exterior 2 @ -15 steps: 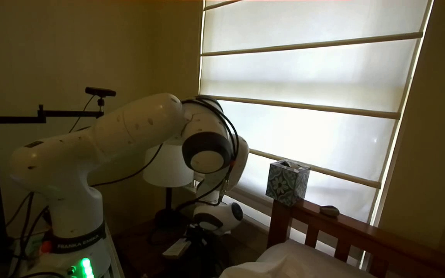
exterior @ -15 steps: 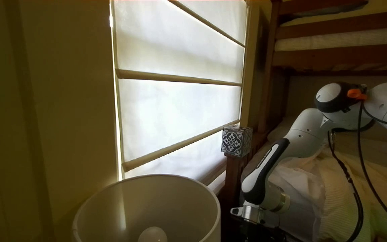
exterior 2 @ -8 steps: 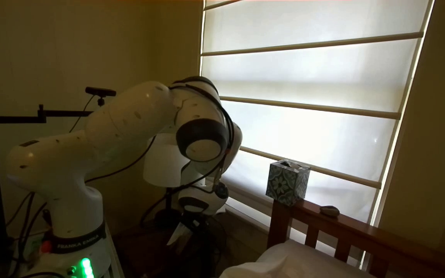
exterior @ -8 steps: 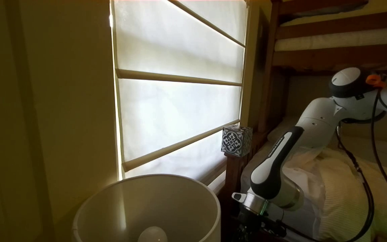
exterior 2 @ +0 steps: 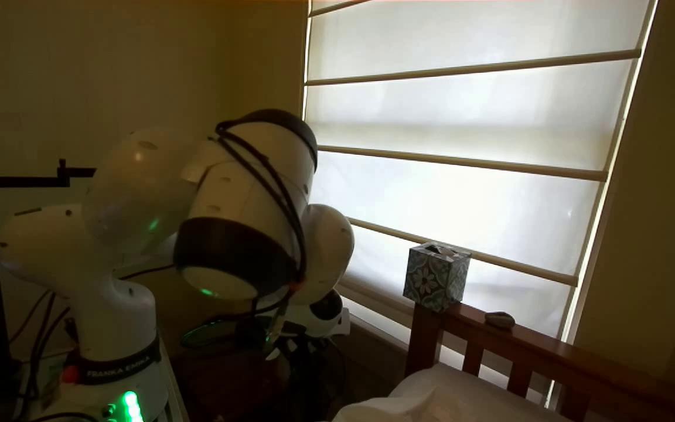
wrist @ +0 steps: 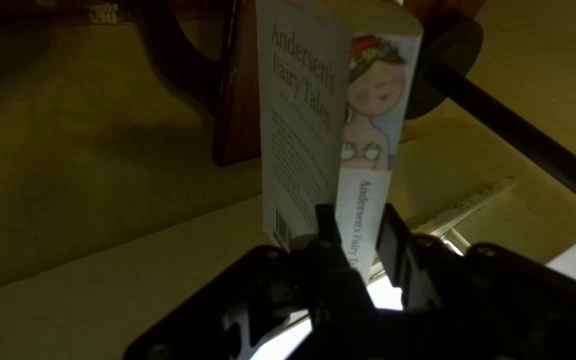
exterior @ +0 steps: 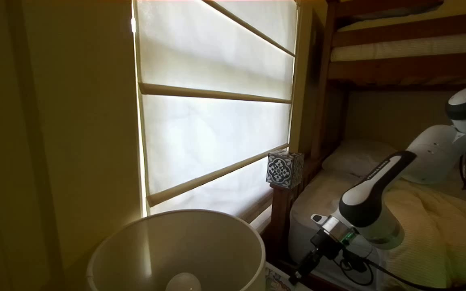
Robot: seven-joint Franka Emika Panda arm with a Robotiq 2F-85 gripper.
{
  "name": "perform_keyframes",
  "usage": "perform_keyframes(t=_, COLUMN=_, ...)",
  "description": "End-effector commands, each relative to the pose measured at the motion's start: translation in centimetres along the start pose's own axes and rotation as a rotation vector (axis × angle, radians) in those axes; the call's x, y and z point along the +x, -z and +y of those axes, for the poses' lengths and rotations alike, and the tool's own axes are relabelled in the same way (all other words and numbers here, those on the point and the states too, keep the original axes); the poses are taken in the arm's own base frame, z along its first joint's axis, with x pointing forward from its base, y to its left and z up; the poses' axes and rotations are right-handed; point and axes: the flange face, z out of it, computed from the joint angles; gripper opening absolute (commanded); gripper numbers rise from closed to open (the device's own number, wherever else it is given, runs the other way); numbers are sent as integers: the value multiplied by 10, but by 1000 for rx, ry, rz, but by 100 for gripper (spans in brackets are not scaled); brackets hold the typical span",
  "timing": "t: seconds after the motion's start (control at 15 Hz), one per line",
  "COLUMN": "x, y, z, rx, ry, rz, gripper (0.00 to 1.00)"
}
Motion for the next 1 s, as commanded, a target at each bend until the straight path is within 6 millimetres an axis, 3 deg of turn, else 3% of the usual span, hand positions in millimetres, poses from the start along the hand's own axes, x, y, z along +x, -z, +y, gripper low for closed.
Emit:
perform_keyframes(t=0.0, x=-23, y=16, z=8, rx=41, ry=-92, rz=97, gripper=6)
perform_keyframes(t=0.33, x=-53, y=20, z=30, rx=46, ry=-132, rz=94, gripper=6)
perform_keyframes(t=0.4, x=-49, y=24, z=30, rx=33, ry=-127, rz=110, gripper=25)
perform_keyframes(t=0.67, x=-57, y=21, z=32, rx=34, ry=-136, rz=98, gripper=25)
perform_keyframes(t=0.73, x=-57, y=20, z=31, rx=35, ry=-135, rz=97, gripper=6)
perform_keyframes(t=0.93, x=-48, y=32, z=19, rx=36, ry=-108, rz=157, gripper=6)
